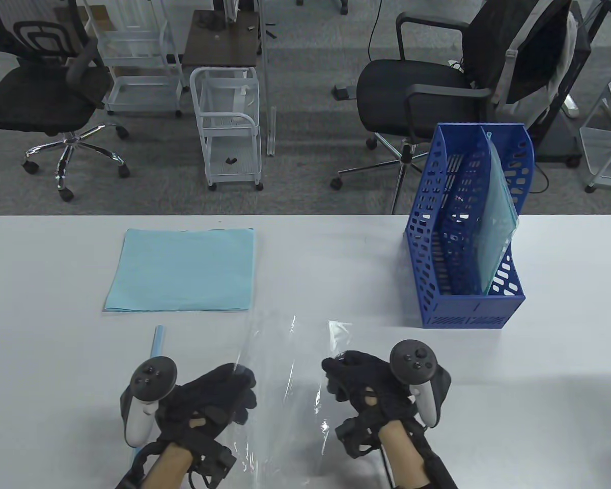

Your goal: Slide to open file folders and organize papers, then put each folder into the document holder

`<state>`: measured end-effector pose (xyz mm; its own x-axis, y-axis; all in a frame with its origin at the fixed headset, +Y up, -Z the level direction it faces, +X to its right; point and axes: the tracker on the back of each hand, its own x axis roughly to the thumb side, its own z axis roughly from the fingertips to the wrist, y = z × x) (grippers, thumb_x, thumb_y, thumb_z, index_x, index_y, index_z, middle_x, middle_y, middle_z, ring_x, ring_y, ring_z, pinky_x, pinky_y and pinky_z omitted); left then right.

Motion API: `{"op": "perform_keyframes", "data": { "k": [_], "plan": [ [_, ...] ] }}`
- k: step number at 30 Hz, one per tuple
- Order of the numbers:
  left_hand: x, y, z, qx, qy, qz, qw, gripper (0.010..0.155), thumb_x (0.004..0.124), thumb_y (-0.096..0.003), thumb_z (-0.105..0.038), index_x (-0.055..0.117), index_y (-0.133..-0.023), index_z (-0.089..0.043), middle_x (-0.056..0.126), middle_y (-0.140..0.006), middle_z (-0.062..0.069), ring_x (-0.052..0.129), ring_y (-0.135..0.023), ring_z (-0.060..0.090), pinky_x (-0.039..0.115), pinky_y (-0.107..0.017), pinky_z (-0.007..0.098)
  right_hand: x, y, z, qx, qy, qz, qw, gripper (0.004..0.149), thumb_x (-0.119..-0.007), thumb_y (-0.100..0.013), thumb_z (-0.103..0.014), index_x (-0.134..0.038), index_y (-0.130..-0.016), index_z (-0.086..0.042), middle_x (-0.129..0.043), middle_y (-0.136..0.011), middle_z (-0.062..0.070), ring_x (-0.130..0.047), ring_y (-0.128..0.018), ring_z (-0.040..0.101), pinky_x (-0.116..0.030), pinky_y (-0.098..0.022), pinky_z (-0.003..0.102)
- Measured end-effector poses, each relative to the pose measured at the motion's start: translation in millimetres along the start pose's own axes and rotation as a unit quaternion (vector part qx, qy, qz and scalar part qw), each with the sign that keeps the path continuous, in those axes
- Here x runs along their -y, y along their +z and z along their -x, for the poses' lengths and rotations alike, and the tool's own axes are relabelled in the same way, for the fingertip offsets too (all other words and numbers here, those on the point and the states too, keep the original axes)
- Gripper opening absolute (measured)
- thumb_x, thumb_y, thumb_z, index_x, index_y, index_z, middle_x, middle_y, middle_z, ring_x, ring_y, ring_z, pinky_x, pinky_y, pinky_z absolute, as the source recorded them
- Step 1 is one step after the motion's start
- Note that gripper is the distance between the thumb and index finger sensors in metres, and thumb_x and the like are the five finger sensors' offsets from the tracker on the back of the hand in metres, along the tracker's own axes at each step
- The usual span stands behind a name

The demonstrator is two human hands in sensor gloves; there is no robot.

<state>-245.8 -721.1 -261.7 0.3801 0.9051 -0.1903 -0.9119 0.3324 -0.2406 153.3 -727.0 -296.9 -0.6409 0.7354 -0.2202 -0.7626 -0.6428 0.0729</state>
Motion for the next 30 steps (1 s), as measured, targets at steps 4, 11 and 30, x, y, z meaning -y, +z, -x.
{"op": "perform_keyframes", "data": {
  "k": [4, 11, 30],
  "plan": [
    [-41, 4, 8, -0.067, -0.082, -0.06, 0.993, 0.047, 0.088, -0.0452, -0.045, 0.094, -0.08, -0.014, 0.109, -0.058, 0.005, 0.11, -0.031, 0.021, 0.09, -0.032, 0.043, 31, -6, 25, -0.051, 0.088, 0.092, 0.991, 0.043, -0.091, -0.033, -0.055, -0.098, -0.061, -0.022, -0.109, -0.045, -0.003, -0.107, -0.032, 0.019, -0.092, -0.036, 0.042],
    [-61, -7, 34, -0.176, -0.151, -0.068, 0.97, 0.048, 0.088, -0.0455, -0.048, 0.095, -0.079, -0.014, 0.108, -0.056, 0.005, 0.109, -0.03, 0.02, 0.09, -0.032, 0.042, 31, -16, 36, -0.061, 0.149, 0.146, 0.976, 0.044, -0.092, -0.031, -0.056, -0.098, -0.061, -0.024, -0.109, -0.045, -0.004, -0.108, -0.033, 0.018, -0.092, -0.037, 0.042],
    [-56, -14, 43, -0.243, -0.232, -0.091, 0.937, 0.062, 0.086, -0.045, -0.056, 0.084, -0.095, -0.019, 0.105, -0.068, 0.003, 0.109, -0.041, 0.02, 0.09, -0.039, 0.042, -3, -34, 37, -0.06, 0.235, 0.149, 0.959, 0.051, -0.091, -0.028, -0.062, -0.099, -0.061, -0.025, -0.109, -0.044, -0.004, -0.107, -0.032, 0.016, -0.093, -0.036, 0.039]
  ]
}}
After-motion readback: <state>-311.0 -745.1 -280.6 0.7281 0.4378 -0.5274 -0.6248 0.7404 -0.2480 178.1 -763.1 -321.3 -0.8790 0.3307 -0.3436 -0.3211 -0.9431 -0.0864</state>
